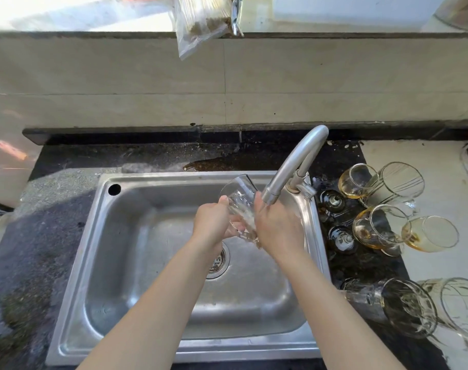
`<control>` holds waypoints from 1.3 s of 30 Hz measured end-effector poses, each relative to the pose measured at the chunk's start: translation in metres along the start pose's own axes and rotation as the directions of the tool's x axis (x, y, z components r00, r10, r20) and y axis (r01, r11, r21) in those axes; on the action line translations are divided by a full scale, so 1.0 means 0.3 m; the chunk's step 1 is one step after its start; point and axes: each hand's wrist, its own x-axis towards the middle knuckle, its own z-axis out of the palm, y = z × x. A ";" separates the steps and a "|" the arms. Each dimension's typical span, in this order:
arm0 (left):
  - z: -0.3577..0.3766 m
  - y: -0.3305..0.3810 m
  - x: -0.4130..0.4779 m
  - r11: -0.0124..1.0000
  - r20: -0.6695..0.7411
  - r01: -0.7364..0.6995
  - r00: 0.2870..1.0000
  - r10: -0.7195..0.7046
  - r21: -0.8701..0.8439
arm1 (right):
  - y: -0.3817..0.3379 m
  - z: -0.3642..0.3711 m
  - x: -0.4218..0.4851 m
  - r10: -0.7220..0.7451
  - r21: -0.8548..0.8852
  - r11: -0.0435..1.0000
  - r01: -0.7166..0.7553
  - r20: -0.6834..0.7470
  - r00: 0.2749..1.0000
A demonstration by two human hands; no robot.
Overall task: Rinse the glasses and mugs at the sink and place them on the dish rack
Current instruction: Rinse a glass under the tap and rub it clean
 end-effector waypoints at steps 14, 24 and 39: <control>-0.043 -0.026 -0.028 0.816 0.190 0.310 0.950 -0.248 -0.488 | -0.029 0.051 -0.046 0.005 0.716 0.698 0.034 -0.052 0.999; -0.015 -0.056 -0.016 0.834 0.157 0.375 0.927 -0.340 -0.405 | -0.002 0.026 -0.057 -0.106 0.545 0.826 0.145 -0.102 0.989; 0.015 -0.108 0.014 0.661 0.213 0.441 0.892 -0.399 -0.607 | -0.087 -0.065 -0.034 0.012 0.432 0.902 -0.011 0.001 1.000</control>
